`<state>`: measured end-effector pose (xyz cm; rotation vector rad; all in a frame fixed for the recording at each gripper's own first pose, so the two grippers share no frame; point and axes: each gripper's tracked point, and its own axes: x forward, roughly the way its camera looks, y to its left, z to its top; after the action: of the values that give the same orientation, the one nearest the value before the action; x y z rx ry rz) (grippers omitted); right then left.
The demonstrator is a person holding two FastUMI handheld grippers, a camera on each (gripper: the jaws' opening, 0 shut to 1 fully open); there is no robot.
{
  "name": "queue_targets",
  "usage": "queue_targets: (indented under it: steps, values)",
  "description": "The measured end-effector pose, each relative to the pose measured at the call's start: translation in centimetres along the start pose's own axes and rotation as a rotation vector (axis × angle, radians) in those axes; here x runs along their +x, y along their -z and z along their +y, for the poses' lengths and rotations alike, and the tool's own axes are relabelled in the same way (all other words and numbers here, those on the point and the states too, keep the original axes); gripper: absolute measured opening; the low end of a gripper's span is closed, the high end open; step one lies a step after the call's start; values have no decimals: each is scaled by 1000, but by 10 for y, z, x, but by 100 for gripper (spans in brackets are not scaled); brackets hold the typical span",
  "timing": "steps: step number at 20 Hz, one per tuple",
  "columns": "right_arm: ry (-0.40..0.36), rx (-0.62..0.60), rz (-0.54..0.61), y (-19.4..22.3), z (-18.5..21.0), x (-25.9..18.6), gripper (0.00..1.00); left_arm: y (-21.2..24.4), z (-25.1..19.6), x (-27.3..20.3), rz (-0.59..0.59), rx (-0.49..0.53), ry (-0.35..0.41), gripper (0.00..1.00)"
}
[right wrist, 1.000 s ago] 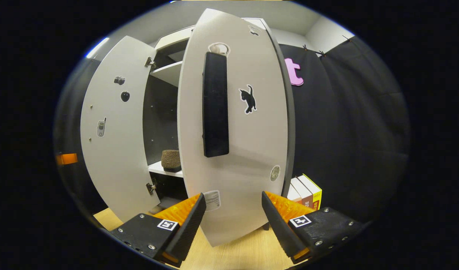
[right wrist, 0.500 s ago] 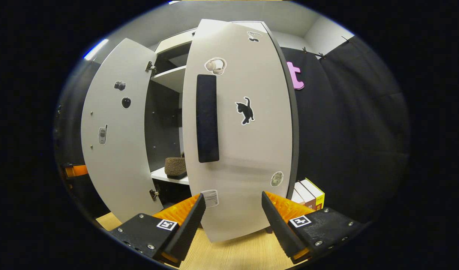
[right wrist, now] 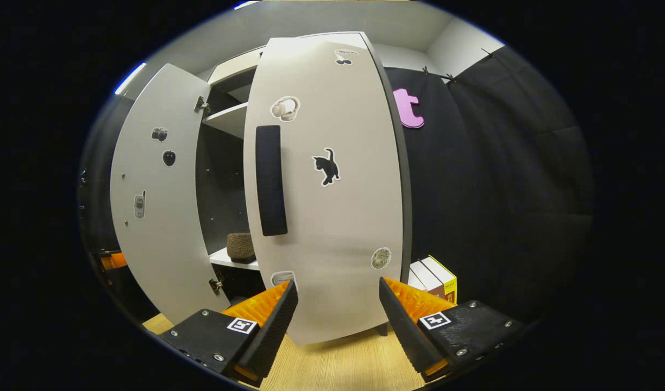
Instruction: Grab one shoe with the right hand and put it into the shoe cabinet, grab the other shoe with the left hand and put it into the shoe cabinet; then close the right door with the right hand and the left door with the left hand.
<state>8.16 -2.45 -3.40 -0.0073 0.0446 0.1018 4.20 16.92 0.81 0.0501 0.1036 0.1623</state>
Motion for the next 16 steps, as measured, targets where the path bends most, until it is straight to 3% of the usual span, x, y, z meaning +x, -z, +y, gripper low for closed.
queue_targets:
  steps: [3, 8, 10, 16]
  values:
    - [7, 7, -2, -2, -2, -3, 93, 1, -24, -1, 4, 19, 38, 96]
    - [23, 7, -7, -5, -12, -11, 93, 5, -76, 7, 31, -28, 167, 99]
    - [36, 0, -18, -10, -17, -16, 93, 2, -94, 11, 24, -37, 204, 95]
    - [76, 11, -31, -16, -38, -26, 93, -1, -128, 29, 22, -29, 263, 98]
